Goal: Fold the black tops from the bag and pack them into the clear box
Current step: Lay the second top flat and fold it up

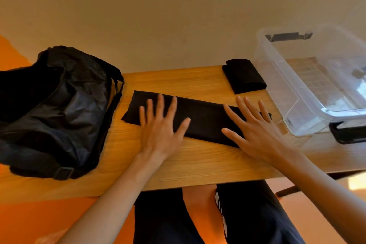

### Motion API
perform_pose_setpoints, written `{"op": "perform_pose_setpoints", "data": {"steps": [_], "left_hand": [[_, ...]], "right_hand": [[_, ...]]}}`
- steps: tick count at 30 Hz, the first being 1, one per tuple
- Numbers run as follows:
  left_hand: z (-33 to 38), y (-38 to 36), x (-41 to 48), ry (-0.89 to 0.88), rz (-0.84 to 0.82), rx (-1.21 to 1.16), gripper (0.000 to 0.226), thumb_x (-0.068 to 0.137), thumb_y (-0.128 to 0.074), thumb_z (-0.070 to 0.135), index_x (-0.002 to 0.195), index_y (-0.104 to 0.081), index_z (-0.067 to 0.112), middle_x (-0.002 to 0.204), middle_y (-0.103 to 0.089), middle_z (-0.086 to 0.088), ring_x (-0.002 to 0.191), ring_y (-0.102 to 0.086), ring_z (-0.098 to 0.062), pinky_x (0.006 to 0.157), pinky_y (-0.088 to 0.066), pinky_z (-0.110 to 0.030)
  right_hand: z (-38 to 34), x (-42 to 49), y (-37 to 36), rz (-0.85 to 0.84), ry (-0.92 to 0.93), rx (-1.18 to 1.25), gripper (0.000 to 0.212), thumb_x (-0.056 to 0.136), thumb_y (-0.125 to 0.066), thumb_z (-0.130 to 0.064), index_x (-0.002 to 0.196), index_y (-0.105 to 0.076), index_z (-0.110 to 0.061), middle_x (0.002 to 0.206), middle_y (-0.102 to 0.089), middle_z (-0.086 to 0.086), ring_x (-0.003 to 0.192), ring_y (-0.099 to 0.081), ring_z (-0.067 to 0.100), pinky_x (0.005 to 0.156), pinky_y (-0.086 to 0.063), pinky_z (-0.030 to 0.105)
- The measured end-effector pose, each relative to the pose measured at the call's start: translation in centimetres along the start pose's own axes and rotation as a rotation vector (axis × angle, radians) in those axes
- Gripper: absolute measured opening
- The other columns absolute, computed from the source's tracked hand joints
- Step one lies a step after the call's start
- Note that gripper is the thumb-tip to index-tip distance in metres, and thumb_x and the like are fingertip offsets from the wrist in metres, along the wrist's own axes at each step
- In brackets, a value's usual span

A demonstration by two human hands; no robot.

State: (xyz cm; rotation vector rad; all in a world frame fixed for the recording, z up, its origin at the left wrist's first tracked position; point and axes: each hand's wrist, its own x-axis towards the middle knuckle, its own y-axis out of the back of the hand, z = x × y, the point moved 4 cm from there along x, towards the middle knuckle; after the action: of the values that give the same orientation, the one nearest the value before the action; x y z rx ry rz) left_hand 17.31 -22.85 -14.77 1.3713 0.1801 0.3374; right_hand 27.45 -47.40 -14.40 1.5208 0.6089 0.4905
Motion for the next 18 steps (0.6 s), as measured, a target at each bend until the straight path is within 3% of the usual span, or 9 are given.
{"op": "perform_pose_setpoints", "data": {"steps": [2, 4, 8, 13, 14, 17, 18], "left_hand": [[-1.5, -0.4, 1.1, 0.146, -0.087, 0.080, 0.086, 0.086, 0.000, 0.086, 0.161, 0.008, 0.042, 0.170, 0.011, -0.014, 0.154, 0.014, -0.044, 0.123, 0.009, -0.062], [-2.2, -0.9, 2.2, 0.157, -0.132, 0.128, 0.089, 0.081, 0.000, 0.088, 0.159, 0.009, 0.046, 0.170, 0.012, -0.015, 0.153, 0.016, -0.046, 0.121, 0.007, -0.067], [-2.7, -1.4, 4.4, 0.039, -0.132, 0.158, 0.087, 0.081, -0.006, 0.091, 0.157, 0.009, 0.052, 0.171, 0.012, -0.009, 0.154, 0.016, -0.042, 0.122, 0.009, -0.065], [-3.0, -1.2, 8.6, -0.200, -0.208, 0.205, 0.093, 0.070, 0.006, 0.097, 0.153, 0.015, 0.058, 0.170, 0.016, -0.003, 0.155, 0.019, -0.036, 0.123, 0.010, -0.060], [-3.0, -1.2, 9.4, -0.268, -0.211, 0.213, 0.093, 0.068, 0.008, 0.098, 0.152, 0.016, 0.058, 0.170, 0.016, -0.003, 0.155, 0.020, -0.034, 0.124, 0.010, -0.059], [-2.6, -1.4, 11.3, -0.519, -0.236, 0.225, 0.087, 0.074, 0.001, 0.096, 0.153, 0.012, 0.059, 0.171, 0.014, 0.001, 0.155, 0.021, -0.027, 0.123, 0.015, -0.056], [-2.2, -1.2, 11.9, -0.593, -0.259, 0.224, 0.085, 0.079, -0.007, 0.094, 0.154, 0.010, 0.058, 0.170, 0.015, 0.003, 0.155, 0.023, -0.025, 0.123, 0.018, -0.055]], "right_hand": [[0.3, 0.5, -0.8, -0.059, 0.035, -0.010, 0.082, 0.085, 0.007, -0.086, 0.156, 0.020, -0.046, 0.167, 0.027, 0.000, 0.150, 0.033, 0.017, 0.123, 0.020, 0.043], [0.3, 0.2, -1.4, -0.076, 0.025, 0.021, 0.082, 0.084, 0.004, -0.088, 0.154, 0.022, -0.049, 0.166, 0.030, -0.003, 0.150, 0.033, 0.016, 0.123, 0.018, 0.041], [-0.5, -1.4, -1.4, -0.044, -0.043, 0.061, 0.085, 0.082, 0.006, -0.091, 0.155, 0.020, -0.049, 0.167, 0.027, -0.002, 0.153, 0.026, 0.018, 0.126, 0.010, 0.043], [-4.8, -5.1, -1.4, -0.115, -0.215, 0.133, 0.087, 0.085, 0.004, -0.088, 0.154, 0.029, -0.041, 0.161, 0.040, 0.008, 0.149, 0.035, 0.026, 0.124, 0.016, 0.045], [-6.3, -6.1, -1.5, -0.118, -0.224, 0.141, 0.089, 0.087, 0.000, -0.088, 0.157, 0.024, -0.040, 0.163, 0.035, 0.013, 0.151, 0.030, 0.031, 0.125, 0.012, 0.048], [-10.0, -8.3, -1.6, -0.090, -0.272, 0.188, 0.095, 0.089, -0.022, -0.088, 0.161, -0.029, -0.026, 0.162, -0.019, 0.033, 0.149, -0.023, 0.052, 0.118, -0.022, 0.058], [-10.9, -8.8, -1.7, -0.071, -0.259, 0.203, 0.096, 0.088, -0.026, -0.089, 0.157, -0.040, -0.023, 0.157, -0.029, 0.035, 0.144, -0.031, 0.055, 0.113, -0.026, 0.059]]}}
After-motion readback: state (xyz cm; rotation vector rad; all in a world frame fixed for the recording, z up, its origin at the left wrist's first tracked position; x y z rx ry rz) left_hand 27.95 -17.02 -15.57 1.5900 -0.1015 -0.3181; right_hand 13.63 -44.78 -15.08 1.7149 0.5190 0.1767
